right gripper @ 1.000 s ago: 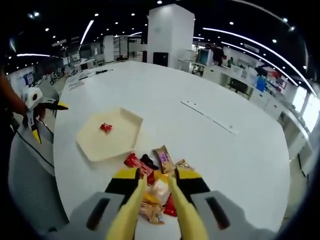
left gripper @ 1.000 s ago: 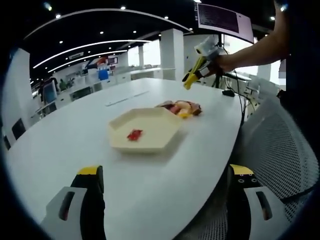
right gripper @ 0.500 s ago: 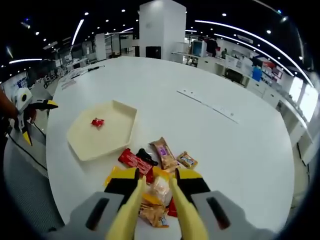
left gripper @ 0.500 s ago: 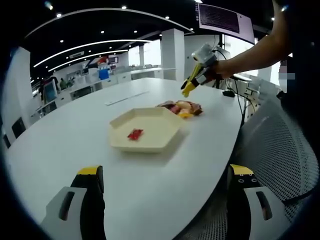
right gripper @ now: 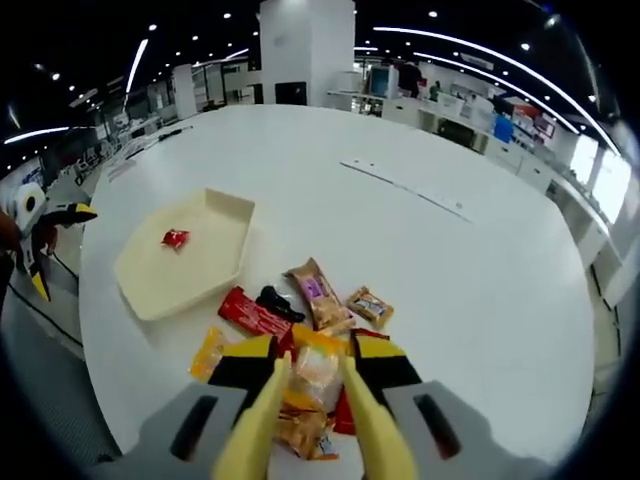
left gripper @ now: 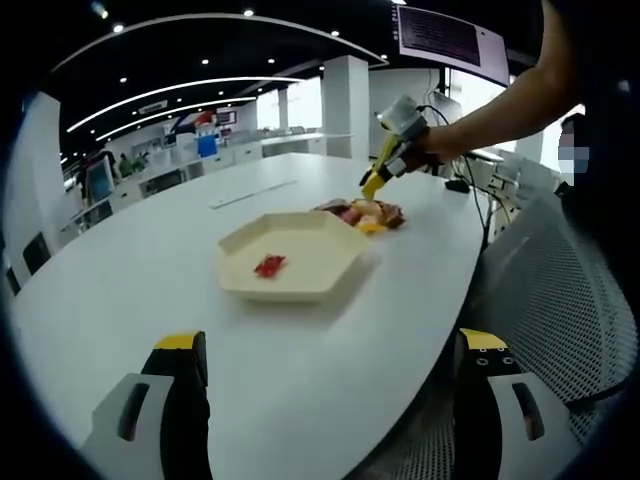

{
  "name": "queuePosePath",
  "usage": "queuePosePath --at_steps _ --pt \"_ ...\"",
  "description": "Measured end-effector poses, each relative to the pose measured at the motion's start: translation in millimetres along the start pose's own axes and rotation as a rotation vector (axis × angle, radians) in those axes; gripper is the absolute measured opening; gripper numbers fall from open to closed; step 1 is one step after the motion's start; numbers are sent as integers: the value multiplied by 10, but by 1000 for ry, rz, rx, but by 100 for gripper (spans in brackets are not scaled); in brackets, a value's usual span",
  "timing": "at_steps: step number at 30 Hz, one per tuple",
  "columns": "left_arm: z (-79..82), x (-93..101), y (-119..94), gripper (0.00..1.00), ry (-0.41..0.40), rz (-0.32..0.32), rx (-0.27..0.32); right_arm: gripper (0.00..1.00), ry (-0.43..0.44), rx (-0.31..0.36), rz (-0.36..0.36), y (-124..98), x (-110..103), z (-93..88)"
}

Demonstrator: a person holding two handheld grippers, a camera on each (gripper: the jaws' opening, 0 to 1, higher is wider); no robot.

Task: Place the target food into the container with the food tongs after gripping and lifting it, then release it inside without dropping or visibly crushing the food.

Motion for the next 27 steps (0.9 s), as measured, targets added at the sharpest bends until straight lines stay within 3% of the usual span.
queuePosePath --at_steps 13,27 --pt "-20 -22 -1 100 -5 8 -7 29 33 -74 9 134 -26 -159" --pt "-26 -33 -4 100 -6 16 -14 23 -8 -99 5 178 -56 -130"
Point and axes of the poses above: the point that each gripper's makers call its tool centre point, and the gripper's own axes: y roughly forward along the fingers, x roughly to its right, z roughly out of its top, the point moved 2 cm from there along -y, roughly backward along the fingers, and after that the axes turned 12 degrees about -z, right-handed, at the moved point
